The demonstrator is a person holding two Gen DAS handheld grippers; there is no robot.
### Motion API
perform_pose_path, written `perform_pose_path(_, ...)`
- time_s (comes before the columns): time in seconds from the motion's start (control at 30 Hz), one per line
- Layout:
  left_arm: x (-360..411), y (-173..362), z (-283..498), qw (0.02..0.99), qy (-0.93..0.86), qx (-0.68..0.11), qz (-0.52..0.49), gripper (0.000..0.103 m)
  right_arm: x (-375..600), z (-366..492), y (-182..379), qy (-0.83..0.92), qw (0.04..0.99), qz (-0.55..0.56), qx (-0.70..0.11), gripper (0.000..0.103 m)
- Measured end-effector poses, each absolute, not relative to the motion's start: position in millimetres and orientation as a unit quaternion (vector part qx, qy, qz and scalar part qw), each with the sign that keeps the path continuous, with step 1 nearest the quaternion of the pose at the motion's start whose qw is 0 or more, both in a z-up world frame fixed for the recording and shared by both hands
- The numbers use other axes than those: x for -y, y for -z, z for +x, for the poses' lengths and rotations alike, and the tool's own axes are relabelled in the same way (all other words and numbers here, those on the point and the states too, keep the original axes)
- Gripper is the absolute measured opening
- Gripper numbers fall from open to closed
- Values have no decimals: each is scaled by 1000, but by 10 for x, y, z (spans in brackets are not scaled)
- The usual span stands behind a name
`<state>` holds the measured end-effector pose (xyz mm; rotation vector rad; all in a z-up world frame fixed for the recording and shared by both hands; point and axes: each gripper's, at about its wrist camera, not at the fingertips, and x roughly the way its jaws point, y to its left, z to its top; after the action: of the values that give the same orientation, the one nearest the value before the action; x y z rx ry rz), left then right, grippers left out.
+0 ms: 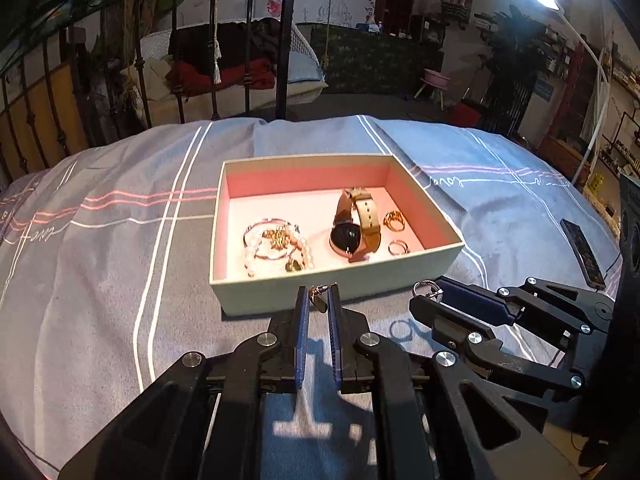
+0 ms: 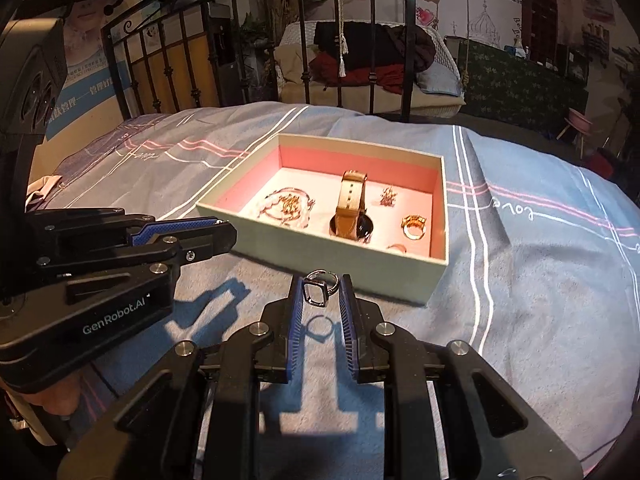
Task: Organize jewelry
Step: 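Lower the silver ring into the box and open the right tool while the left releases the charm there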
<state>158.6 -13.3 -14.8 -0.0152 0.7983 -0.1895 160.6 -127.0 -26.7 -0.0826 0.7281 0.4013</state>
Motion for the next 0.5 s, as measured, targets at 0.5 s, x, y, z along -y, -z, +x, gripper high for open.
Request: perform_pose_path(0.5,141,0,2340,918,73,-390,-15,9,1399,2411,-5,-162,926,-40,-337,19)
